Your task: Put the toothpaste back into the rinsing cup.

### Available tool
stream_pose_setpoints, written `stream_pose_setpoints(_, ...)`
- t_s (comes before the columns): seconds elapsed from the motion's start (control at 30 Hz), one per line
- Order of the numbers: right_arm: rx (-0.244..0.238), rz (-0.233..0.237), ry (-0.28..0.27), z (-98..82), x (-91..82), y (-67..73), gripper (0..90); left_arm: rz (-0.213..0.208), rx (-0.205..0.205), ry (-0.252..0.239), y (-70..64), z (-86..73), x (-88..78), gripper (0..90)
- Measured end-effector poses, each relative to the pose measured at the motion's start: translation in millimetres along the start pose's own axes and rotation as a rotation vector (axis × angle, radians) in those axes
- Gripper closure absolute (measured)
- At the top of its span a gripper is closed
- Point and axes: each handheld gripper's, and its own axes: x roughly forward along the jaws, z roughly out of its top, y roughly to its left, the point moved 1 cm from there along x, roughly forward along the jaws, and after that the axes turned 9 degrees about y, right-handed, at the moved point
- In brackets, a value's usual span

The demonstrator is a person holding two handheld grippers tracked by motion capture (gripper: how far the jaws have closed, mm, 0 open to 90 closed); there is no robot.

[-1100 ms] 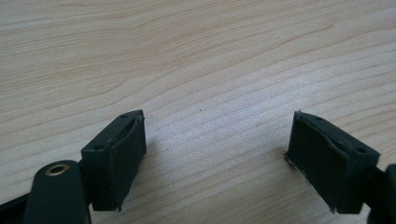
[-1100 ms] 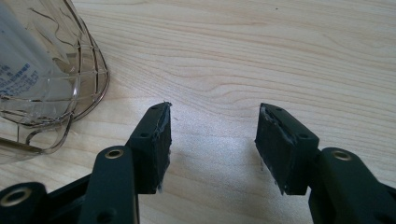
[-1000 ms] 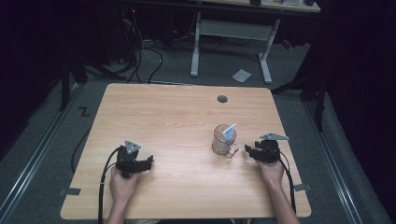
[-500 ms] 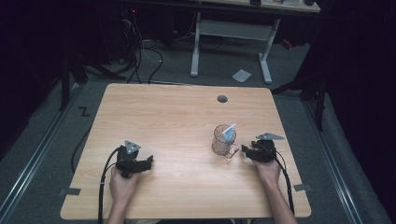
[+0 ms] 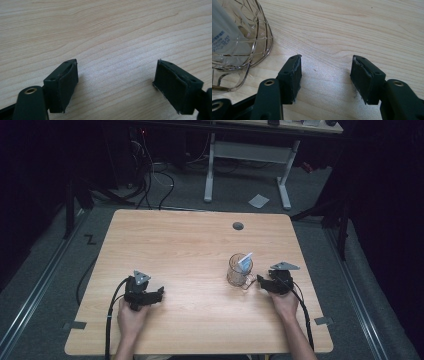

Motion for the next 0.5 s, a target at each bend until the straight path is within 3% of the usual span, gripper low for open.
stream_pose_setpoints(0.5, 0.003, -0.003, 0.001, 0.1, 0.1, -0.1, 41.0, 0.000, 0.000, 0.000, 0.0, 0.0, 0.0, 19.6)
